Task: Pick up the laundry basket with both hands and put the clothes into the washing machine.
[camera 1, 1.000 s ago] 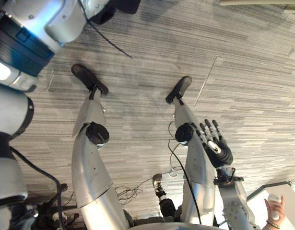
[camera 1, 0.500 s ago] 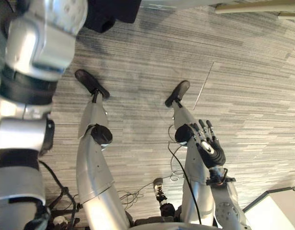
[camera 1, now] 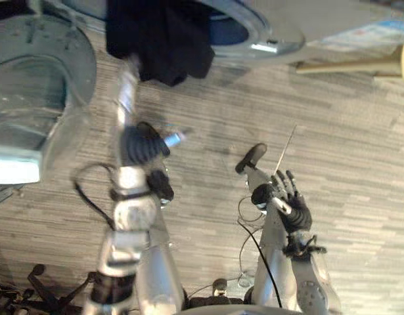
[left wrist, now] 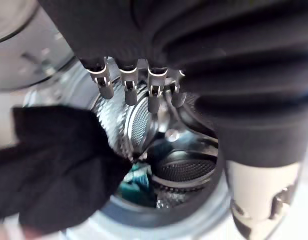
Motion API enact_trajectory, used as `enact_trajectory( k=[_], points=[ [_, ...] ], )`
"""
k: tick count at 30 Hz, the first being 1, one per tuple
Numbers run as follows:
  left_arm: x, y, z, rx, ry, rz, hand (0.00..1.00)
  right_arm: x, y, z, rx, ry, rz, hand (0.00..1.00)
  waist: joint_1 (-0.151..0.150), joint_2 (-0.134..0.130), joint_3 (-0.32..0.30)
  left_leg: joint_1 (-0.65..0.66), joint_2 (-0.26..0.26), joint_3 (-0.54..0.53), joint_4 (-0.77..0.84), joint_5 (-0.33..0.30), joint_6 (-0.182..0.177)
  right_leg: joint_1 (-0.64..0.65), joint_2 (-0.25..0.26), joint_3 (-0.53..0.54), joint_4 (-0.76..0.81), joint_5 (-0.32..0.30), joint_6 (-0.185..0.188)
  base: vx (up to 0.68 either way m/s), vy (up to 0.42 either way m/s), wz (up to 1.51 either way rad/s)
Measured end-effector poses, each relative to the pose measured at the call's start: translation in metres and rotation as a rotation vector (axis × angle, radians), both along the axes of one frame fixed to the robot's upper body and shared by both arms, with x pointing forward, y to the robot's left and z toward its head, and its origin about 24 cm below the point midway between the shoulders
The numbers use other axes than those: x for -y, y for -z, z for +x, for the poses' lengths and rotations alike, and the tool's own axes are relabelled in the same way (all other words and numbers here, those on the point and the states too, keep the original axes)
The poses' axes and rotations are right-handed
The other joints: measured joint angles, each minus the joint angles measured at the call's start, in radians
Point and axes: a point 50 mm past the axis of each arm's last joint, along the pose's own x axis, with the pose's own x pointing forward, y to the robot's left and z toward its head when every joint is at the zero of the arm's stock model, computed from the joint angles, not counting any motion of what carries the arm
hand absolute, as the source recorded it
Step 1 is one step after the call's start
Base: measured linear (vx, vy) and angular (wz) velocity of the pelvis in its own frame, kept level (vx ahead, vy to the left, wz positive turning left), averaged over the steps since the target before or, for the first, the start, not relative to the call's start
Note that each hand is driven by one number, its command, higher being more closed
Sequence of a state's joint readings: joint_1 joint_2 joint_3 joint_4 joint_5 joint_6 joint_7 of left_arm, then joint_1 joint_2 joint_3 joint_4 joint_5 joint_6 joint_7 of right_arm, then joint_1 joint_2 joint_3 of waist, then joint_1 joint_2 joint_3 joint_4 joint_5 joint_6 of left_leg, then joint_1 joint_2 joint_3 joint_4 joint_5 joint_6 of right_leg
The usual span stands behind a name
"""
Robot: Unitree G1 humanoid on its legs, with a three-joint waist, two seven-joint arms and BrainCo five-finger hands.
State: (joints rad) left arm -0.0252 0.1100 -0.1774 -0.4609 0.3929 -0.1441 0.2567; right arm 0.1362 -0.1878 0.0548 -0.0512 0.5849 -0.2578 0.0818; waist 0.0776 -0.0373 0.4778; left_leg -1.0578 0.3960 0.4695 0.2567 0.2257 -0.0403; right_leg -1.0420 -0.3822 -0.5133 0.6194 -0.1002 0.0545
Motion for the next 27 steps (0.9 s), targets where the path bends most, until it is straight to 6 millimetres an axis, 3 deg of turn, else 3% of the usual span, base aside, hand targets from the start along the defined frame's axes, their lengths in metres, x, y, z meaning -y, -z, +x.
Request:
enact_trajectory(
  k=[4, 5, 9, 12, 16, 20, 22, 27],
  points=[
    [0.012, 0.022, 0.006, -0.161, 0.181, -0.117, 0.0, 0.015, -0.057, 0.055, 0.152, 0.153, -0.377, 0.0, 0.046, 0.013, -0.006, 0.005, -0.051, -0.045, -0.043, 0.012, -0.013, 0.01, -0.039, -0.027, 0.044, -0.028, 0.006, 0.02, -0.013, 0.43],
    [0.014, 0.026, 0.007, -0.193, 0.227, -0.167, 0.0, 0.016, -0.078, 0.077, 0.184, 0.219, -0.485, 0.0, 0.062, 0.016, -0.006, -0.006, -0.066, -0.068, -0.052, 0.022, -0.012, 0.009, -0.053, -0.043, 0.064, -0.038, 0.003, 0.01, -0.016, 0.39],
    [0.029, 0.029, 0.004, -0.221, 0.319, -0.256, 0.0, 0.028, -0.131, 0.128, 0.205, 0.396, -0.627, 0.0, 0.116, 0.046, -0.006, -0.062, -0.104, -0.132, -0.079, 0.048, -0.009, -0.007, -0.098, -0.092, 0.12, -0.08, 0.008, 0.01, -0.028, 0.53],
    [0.03, 0.027, 0.003, -0.217, 0.324, -0.305, 0.0, 0.031, -0.143, 0.154, 0.145, 0.414, -0.706, 0.0, 0.133, 0.048, -0.006, -0.111, -0.133, -0.167, -0.076, 0.081, 0.021, -0.038, -0.131, -0.096, 0.167, -0.109, 0.009, 0.01, -0.055, 0.47],
    [0.032, 0.027, 0.004, -0.217, 0.323, -0.327, 0.0, 0.021, -0.144, 0.18, 0.031, 0.348, -0.769, 0.0, 0.149, 0.05, -0.005, -0.166, -0.144, -0.207, -0.057, 0.084, 0.019, -0.055, -0.152, -0.118, 0.208, -0.136, 0.014, -0.01, -0.065, 0.35],
    [0.033, 0.027, 0.004, -0.217, 0.321, -0.362, 0.0, 0.017, -0.135, 0.192, -0.095, 0.268, -0.835, 0.0, 0.158, 0.051, -0.005, -0.2, -0.154, -0.233, -0.038, 0.083, 0.017, -0.064, -0.174, -0.127, 0.232, -0.163, 0.021, -0.04, -0.063, 0.2],
    [0.036, 0.027, 0.003, -0.225, 0.349, -0.391, 0.0, 0.015, -0.136, 0.195, -0.122, 0.245, -0.861, 0.0, 0.158, 0.053, -0.006, -0.224, -0.156, -0.246, -0.029, 0.066, -0.003, -0.071, -0.178, -0.138, 0.242, -0.179, 0.026, -0.06, -0.041, 0.13],
    [0.041, 0.028, 0.003, -0.25, 0.397, -0.471, 0.0, 0.018, -0.137, 0.199, -0.2, 0.252, -0.875, 0.0, 0.18, 0.054, -0.007, -0.294, -0.173, -0.266, -0.005, 0.066, -0.003, -0.129, -0.208, -0.145, 0.293, -0.189, 0.018, -0.07, -0.038, 0.16]
  ],
)
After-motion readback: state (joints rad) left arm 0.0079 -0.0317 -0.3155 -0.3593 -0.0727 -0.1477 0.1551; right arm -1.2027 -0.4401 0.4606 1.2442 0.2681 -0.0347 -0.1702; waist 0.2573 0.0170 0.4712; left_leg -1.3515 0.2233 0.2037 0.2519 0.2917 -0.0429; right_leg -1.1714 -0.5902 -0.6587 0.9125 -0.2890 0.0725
